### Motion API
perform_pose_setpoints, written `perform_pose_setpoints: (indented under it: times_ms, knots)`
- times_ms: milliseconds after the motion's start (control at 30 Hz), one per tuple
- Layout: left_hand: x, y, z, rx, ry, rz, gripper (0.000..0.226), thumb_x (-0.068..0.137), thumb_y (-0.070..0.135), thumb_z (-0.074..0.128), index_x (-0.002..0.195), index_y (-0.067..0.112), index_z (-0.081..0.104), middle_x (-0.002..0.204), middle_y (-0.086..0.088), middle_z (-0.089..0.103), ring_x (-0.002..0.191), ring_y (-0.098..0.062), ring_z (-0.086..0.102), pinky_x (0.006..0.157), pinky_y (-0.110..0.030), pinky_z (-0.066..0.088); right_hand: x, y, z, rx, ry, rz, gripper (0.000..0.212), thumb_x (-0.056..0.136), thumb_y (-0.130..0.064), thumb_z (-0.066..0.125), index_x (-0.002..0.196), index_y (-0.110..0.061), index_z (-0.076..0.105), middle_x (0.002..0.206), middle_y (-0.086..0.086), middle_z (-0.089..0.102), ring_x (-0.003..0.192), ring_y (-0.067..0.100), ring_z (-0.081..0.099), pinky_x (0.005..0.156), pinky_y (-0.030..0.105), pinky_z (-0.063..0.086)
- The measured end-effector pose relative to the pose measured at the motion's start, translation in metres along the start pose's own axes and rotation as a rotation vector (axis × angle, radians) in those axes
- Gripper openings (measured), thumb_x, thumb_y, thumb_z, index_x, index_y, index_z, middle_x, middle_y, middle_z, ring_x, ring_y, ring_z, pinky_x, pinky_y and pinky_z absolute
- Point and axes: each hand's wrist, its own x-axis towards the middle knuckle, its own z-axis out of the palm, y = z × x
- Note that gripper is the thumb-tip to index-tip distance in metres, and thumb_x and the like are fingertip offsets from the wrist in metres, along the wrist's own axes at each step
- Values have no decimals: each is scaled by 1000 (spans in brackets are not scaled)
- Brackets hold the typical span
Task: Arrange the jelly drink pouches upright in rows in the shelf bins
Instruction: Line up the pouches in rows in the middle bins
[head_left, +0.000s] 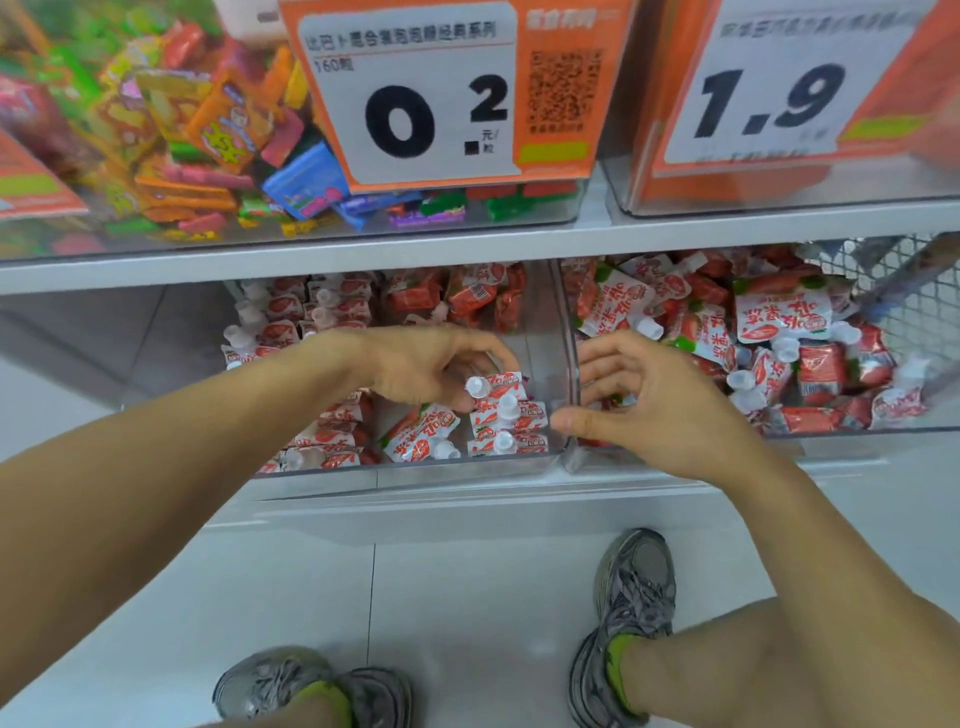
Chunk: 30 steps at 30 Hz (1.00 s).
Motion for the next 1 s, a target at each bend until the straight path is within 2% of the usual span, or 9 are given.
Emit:
perform_pose_setpoints:
  times_ms: [133,367,533,600,667,767,833,900,1000]
  knots:
    - [10,10,8,138,49,-12,44,94,23,60,132,42,48,127,17,58,116,-4,53,104,-31,43,5,4,-2,46,-37,23,64,53,-45,87,108,-31,58,99,-7,68,83,3,70,85,36,58]
    - [2,13,9,150,16,-67,52,98,25,51,147,35,34,145,14,45,131,-4,43,111,-28,35,8,3,-4,57,-79,39,66,53,-46,86,111,-30,57,100,-9,67,84,1,69,84,32,58]
    - [-12,15,10,220,95,-59,30,99,19,47,125,30,55,113,16,62,104,-8,58,94,-31,47,7,3,-3,52,-86,45,65,51,-50,84,107,-35,55,101,-9,67,84,0,68,84,32,57]
    - [-16,18,14,222,74,-85,36,101,17,41,133,32,49,124,12,58,113,-13,55,100,-34,44,8,3,-3,51,-83,50,64,50,-50,84,105,-38,54,101,-10,66,84,0,68,83,31,57]
    - [-22,21,15,208,94,-105,46,101,15,39,144,33,38,143,11,46,127,-10,45,109,-28,35,8,2,-4,56,-85,66,64,48,-48,84,104,-37,54,100,-9,66,85,3,69,82,31,58]
    - [-43,14,7,257,185,-160,53,97,16,49,146,33,35,142,10,47,122,-8,47,102,-21,36,10,0,-5,60,-114,88,68,46,-47,85,106,-33,55,101,-7,66,85,6,69,80,29,58]
    - [-55,9,5,255,129,-204,54,91,21,61,139,39,43,115,16,61,104,-8,58,93,-25,46,12,-1,-7,55,-133,99,71,44,-46,85,107,-32,55,102,-6,66,86,7,69,79,28,57]
    - [-57,9,12,304,27,-215,57,86,26,69,133,45,45,94,19,58,85,-4,56,80,-24,47,13,-3,-7,61,-150,116,68,44,-43,86,104,-33,55,103,-5,65,89,9,68,79,27,57]
    - [-44,0,21,407,34,-146,59,78,29,77,129,42,50,116,14,55,101,-12,55,81,-27,47,13,-5,-7,83,-153,131,62,46,-39,87,99,-35,55,103,-4,64,91,11,67,76,24,55]
